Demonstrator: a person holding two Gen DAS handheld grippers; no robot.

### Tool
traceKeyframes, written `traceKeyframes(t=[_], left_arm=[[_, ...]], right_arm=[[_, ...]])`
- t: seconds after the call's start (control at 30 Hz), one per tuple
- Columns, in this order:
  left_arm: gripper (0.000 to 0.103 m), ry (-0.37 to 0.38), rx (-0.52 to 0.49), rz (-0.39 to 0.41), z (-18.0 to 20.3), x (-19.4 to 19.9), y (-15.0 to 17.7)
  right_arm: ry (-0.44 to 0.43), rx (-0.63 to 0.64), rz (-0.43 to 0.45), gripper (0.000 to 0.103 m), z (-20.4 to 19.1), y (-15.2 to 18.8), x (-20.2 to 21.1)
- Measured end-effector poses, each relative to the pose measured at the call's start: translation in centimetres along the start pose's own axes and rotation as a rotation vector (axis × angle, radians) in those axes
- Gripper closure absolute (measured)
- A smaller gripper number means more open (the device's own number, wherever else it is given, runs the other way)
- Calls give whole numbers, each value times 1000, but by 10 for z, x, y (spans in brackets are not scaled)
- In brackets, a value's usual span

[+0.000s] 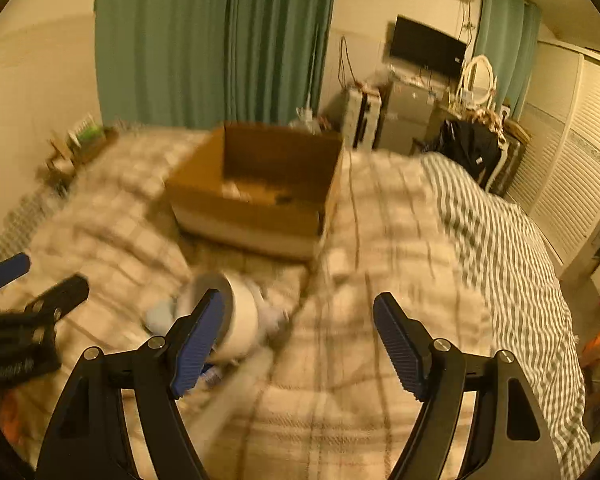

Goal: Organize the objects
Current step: 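Grasp the white figurine with the left tool, then grasp the white ring-shaped roll with the right tool while the left tool lifts the figurine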

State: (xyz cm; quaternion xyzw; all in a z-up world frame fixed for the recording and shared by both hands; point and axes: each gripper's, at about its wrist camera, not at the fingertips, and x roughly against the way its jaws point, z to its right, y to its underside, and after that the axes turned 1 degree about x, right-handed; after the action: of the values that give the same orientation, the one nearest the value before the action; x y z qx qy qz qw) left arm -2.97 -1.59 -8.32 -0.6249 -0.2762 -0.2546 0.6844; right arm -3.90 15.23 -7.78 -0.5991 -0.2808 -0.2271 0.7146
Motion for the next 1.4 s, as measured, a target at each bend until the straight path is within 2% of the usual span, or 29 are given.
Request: traceKeyframes(t=[0.2, 0.3, 0.37, 0.4, 0.5, 0.6, 0.73, 0.83, 0.9, 0.93, 0.97, 1.0, 1.07, 1.23, 1.4], left_arm=[[3, 103, -81, -132, 22, -27, 28], [27, 142, -115, -219, 30, -46, 40], [52, 170, -125, -268, 32, -57, 44], [52, 183, -120, -272, 32, -57, 44], [52, 219, -83, -238, 25, -47, 39], [52, 225, -36, -168, 15, -31, 27], [52, 171, -32, -64, 4, -12, 6], [52, 118, -26, -36, -7, -15, -2], [52, 115, -1, -40, -14, -20, -4], [52, 115, 14, -47, -18, -24, -4], [52, 112, 19, -51, -20, -25, -4], [52, 109, 23, -55, -22, -27, -2], [52, 111, 29, -69, -23, -29, -1], [52, 127, 27, -66, -22, -22, -2], [52, 144, 33, -20, -22, 1, -7]], right_arm=[[-30, -47, -66, 27, 11, 16, -24], [-34, -56, -60, 27, 12, 16, -25], [-34, -54, -62, 27, 12, 17, -25], [-35, -50, -63, 27, 12, 17, -25], [-36, -37, -62, 27, 8, 14, -25], [-38, -13, -53, 27, 1, 8, -26], [-57, 39, -71, 27, -16, -1, -40], [-88, 55, -103, 28, -28, -6, -57], [-102, 60, -119, 32, -34, -9, -68], [-105, 67, -128, 40, -36, -10, -72], [-103, 77, -140, 53, -39, -9, -76], [-104, 88, -152, 60, -41, -8, -79], [-107, 93, -158, 85, -42, -4, -78], [-93, 117, -109, 99, -41, -8, -58], [-72, 146, -36, 99, -39, -24, -23]])
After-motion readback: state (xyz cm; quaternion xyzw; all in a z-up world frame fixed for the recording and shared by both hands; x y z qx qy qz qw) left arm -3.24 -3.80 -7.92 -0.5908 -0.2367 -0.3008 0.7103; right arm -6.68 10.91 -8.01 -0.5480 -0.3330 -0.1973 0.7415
